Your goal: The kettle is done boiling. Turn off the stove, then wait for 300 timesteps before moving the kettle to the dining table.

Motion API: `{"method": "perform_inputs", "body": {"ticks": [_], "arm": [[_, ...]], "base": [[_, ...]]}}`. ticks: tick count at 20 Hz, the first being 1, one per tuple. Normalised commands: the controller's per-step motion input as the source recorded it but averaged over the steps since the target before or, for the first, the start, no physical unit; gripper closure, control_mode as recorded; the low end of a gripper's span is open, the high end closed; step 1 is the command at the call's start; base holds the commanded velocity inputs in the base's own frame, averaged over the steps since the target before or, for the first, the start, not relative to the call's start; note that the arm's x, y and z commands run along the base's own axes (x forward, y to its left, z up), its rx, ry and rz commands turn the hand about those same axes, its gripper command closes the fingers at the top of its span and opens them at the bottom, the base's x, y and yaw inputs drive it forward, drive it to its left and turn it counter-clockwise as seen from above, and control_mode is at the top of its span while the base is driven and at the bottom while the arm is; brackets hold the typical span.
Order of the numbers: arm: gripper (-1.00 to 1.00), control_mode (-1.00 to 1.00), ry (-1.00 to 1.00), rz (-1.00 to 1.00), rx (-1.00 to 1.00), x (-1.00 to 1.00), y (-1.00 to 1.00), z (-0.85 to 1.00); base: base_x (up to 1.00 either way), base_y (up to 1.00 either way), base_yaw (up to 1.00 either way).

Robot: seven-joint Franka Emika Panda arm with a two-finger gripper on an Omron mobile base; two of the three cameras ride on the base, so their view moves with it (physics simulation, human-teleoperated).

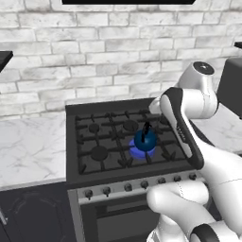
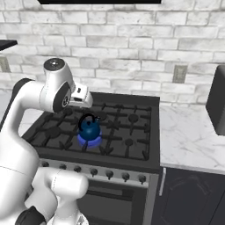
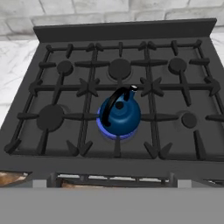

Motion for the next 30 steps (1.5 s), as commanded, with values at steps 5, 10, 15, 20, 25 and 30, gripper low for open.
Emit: {"method": "perform_inputs", "body": {"ticks": [5,10,15,20,25,30], "arm": [[-1.0,1.0,0.0,0.0,0.0,0.0,0.0,0.0],[-1.0,1.0,0.0,0.0,0.0,0.0,0.0,0.0],[-1.0,1.0,0.0,0.0,0.0,0.0,0.0,0.0],[-1.0,1.0,0.0,0.0,0.0,0.0,0.0,0.0],[-1.0,1.0,0.0,0.0,0.0,0.0,0.0,0.0],[-1.0,1.0,0.0,0.0,0.0,0.0,0.0,0.0]], "base": [[-0.37,-0.47,-0.07],[-0.07,-0.49,-0.04],[0.08,-0.52,0.0],[0.18,-0.58,0.0],[0.32,-0.5,0.0],[0.49,-0.31,0.04]]}}
